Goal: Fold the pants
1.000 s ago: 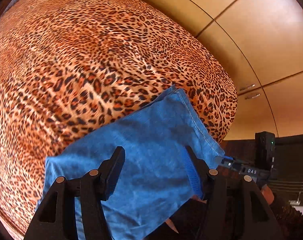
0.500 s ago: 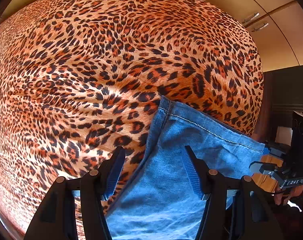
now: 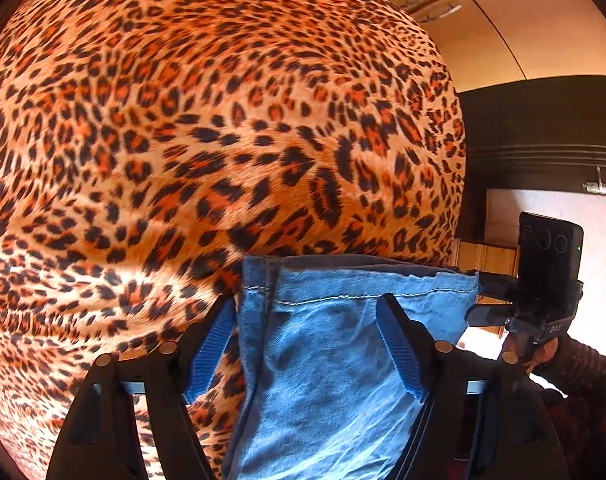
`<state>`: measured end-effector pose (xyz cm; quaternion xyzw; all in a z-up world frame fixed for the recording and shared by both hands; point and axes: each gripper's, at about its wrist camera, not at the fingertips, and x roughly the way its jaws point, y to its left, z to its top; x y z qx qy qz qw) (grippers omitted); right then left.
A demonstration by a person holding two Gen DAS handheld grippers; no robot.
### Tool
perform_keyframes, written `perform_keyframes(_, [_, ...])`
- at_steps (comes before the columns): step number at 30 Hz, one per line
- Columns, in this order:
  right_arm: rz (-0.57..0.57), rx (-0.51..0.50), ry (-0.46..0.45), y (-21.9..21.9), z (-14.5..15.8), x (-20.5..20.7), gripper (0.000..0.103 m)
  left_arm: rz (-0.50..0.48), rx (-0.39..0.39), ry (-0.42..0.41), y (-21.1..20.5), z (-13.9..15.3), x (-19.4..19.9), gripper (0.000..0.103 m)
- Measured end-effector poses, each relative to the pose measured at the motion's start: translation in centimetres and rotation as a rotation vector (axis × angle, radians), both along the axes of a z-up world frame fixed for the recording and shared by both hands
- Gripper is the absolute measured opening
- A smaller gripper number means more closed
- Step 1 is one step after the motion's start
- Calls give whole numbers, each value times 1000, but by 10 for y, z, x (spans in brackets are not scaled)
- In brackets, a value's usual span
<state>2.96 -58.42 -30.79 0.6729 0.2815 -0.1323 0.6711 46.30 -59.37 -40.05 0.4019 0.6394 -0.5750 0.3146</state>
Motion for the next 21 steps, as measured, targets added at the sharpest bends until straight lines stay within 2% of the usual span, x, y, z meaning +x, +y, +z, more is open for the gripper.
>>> perform_keyframes(3, [-19, 20, -11, 6, -2, -6, 53, -48, -26, 1, -1, -3, -13, 66])
perform_keyframes(4, [-23, 22, -15, 12, 1, -9, 53, -62, -34, 2, 1, -2, -14, 60])
perform_keyframes(5, [-25, 21, -15, 14, 0, -7, 53, -71, -39, -1, 1, -2, -14, 47])
perform_keyframes(7, [-28, 12, -14, 14, -2, -5, 51, -57, -43, 8, 3, -3, -11, 37])
perform_keyframes(8, [-31, 11, -15, 15, -4, -6, 50, -40, -44, 20, 5, -4, -9, 30])
perform_keyframes(12, [-68, 31, -12, 23, -10, -5, 44, -6, -87, 18, 17, 0, -8, 23])
perform_keyframes(13, [-60, 14, 18, 23, -9, -1, 33, -6, -100, 20, 20, 1, -11, 18])
perform_keyframes(15, [-42, -13, 53, 22, -7, 3, 23, -13, -132, -1, 26, 5, -19, 16])
perform_keyframes(17, [-39, -36, 33, 23, 0, 3, 20, -16, -169, -8, 34, 15, -24, 14])
perform_keyframes(21, [41, -113, -5, 27, 28, 16, 20, 27, -224, 22, 50, 42, -19, 14])
